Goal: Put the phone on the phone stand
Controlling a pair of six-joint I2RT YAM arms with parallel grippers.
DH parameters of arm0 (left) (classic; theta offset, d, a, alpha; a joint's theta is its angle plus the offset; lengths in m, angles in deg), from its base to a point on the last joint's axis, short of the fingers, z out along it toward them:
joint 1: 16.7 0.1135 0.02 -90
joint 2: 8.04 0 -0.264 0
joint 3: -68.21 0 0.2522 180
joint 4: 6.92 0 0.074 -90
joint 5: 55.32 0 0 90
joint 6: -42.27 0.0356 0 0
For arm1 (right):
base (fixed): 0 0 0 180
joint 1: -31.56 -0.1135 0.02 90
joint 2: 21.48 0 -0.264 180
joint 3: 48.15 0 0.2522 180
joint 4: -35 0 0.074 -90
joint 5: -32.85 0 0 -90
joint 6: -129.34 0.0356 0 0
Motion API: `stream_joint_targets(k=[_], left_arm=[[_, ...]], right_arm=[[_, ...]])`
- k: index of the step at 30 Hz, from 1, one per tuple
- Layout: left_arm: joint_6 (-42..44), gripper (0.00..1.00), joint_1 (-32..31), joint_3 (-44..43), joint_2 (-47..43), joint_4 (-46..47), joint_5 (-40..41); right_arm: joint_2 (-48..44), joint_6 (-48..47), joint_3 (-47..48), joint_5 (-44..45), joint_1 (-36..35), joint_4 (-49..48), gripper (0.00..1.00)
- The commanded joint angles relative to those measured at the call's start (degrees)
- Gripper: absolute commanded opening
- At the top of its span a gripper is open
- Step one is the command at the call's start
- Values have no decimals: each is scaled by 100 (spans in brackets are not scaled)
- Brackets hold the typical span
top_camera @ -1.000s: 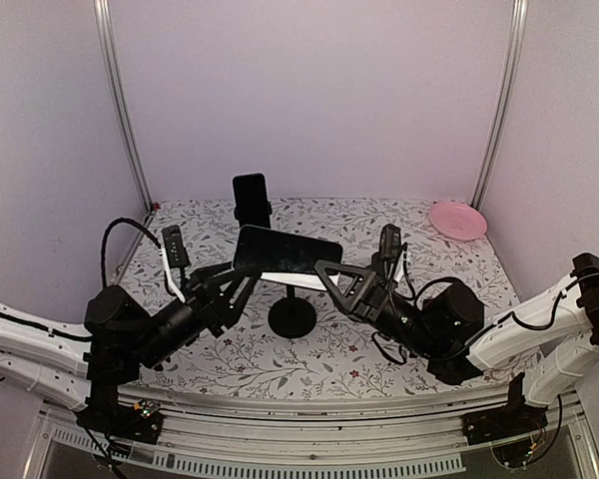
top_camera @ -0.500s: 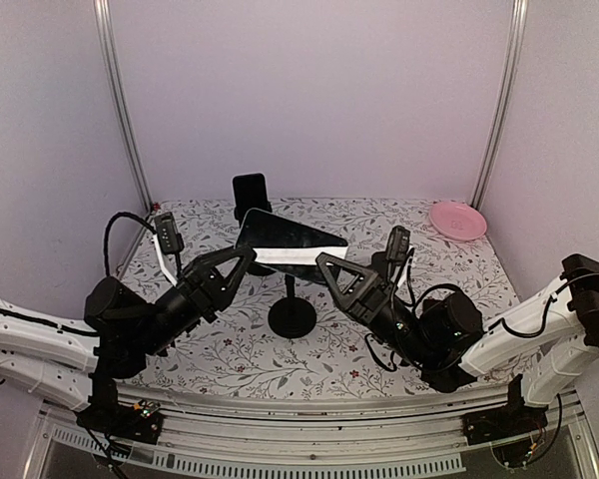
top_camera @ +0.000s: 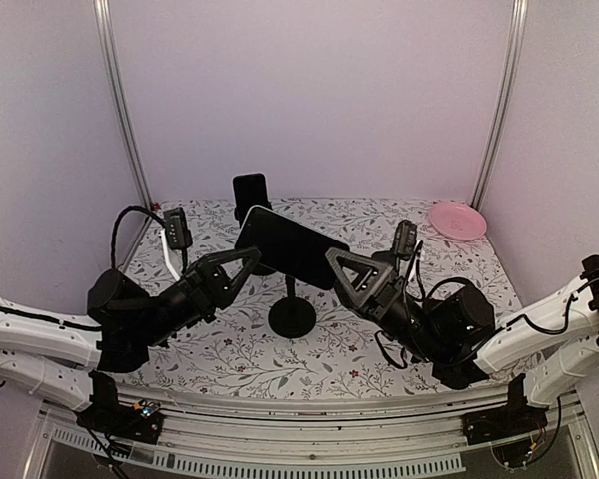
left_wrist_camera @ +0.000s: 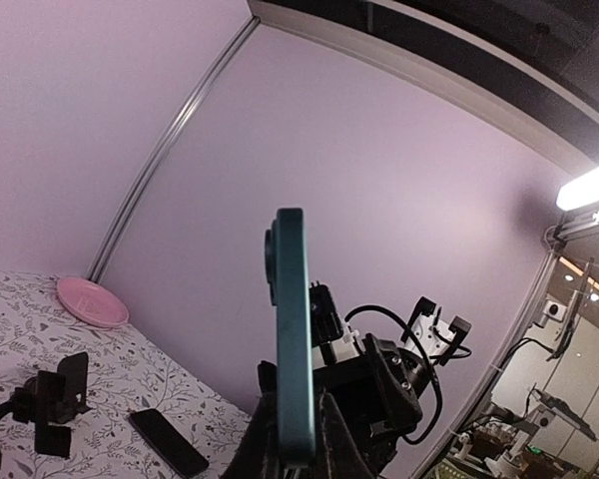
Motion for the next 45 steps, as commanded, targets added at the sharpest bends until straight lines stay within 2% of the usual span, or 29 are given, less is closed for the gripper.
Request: stream_joint_targets(k=[1,4,7,11,13,17,22,29,33,39,43,45], left_arm=[[82,0,343,-34,-458,-453,-451],[-7,0,628,-51,-850,-937,-944],[-136,0,1044,-249,-1198,-1747,-1829],[-93,0,1489,-671,-1487,-3109,-2930],[39,0,1599,-882,-1528,-3909,-3135],[231,0,1690,-1149,-1394,-4390,-3635],[459,0,1688,-1441,-908,-4592,-4210],[690,0,1689,-1720,-461,-4782,-4611],[621,0,1686,-1735,-320,-4623,-4661],[345,0,1689,-1616,-173,-4092,-4632],[149,0,1686,-1550,-92,-3674,-4564],[100,0,1691,-1548,-33,-3565,-4563]], right_arm=[[-675,133,-339,-135,85,946,73],[-1068,-23,-631,-222,125,1532,85],[-1470,-354,-905,-822,443,2261,92],[-2082,-914,-1074,-2046,1071,3292,93],[-2447,-1393,-956,-2328,1126,3912,94],[-2759,-2137,-495,-2860,1127,5173,93],[-2487,-2436,-124,-3417,1127,5876,87],[-2251,-2520,46,-3966,1129,5996,78],[-1985,-2500,141,-4204,1118,5887,73],[-1653,-2244,177,-4351,1068,5210,64],[-1475,-2091,199,-4366,1069,4855,51],[-1461,-2043,197,-4320,1066,4750,38]])
